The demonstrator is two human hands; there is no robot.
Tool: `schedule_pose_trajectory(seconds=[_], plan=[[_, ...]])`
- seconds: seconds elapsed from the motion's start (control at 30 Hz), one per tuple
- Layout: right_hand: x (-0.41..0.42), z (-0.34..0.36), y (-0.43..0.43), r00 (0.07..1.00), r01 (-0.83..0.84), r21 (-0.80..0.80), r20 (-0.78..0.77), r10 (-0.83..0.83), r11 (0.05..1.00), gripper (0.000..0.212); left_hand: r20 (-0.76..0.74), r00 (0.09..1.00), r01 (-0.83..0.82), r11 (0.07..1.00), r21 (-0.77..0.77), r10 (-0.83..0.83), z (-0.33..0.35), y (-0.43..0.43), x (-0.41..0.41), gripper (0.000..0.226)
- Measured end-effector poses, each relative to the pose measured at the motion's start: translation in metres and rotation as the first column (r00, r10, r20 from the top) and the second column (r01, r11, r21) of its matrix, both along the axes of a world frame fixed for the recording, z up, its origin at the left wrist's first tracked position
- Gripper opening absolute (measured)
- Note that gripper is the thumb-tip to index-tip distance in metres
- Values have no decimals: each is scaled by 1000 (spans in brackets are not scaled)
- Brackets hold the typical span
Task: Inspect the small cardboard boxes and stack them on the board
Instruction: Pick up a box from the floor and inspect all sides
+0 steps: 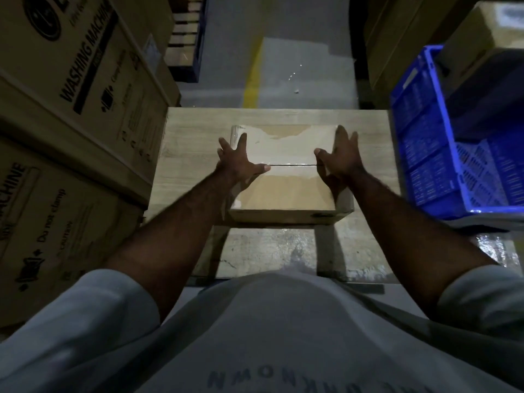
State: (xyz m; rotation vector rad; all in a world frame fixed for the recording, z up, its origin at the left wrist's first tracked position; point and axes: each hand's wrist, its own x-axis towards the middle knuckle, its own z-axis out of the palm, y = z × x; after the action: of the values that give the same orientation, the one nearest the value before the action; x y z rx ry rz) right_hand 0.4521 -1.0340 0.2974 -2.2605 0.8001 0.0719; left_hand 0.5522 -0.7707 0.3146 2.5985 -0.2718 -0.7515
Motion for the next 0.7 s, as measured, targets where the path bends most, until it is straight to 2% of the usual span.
schedule_pose_trajectory(seconds=[0.1, 0.2, 0.33, 0.47, 0.57, 0.7], plan=[[-3, 3, -2, 976, 185, 215, 72, -205, 959, 79, -24, 999, -36, 997, -64, 35, 4, -2, -2, 120], [-7, 14, 0, 959, 250, 240, 74, -274, 938, 82, 8, 999, -52, 991, -126, 54, 9, 2, -2, 119], [-17, 29, 5, 945, 219, 213, 197, -261, 952, 78, 95, 984, -130, 976, -174, 148, 21, 9, -12, 138], [-32, 44, 10, 873, 163, 316, 394, -286, 935, 107, 199, 954, -168, 950, -264, 224, 42, 12, -20, 151], [-46, 53, 9, 842, 123, 283, 478, -251, 951, 116, 233, 936, -160, 909, -385, 263, 52, 19, -27, 143], [-66, 50, 12, 831, 87, 209, 524, -187, 974, 108, 317, 912, -100, 892, -442, 260, 46, 23, -45, 119]])
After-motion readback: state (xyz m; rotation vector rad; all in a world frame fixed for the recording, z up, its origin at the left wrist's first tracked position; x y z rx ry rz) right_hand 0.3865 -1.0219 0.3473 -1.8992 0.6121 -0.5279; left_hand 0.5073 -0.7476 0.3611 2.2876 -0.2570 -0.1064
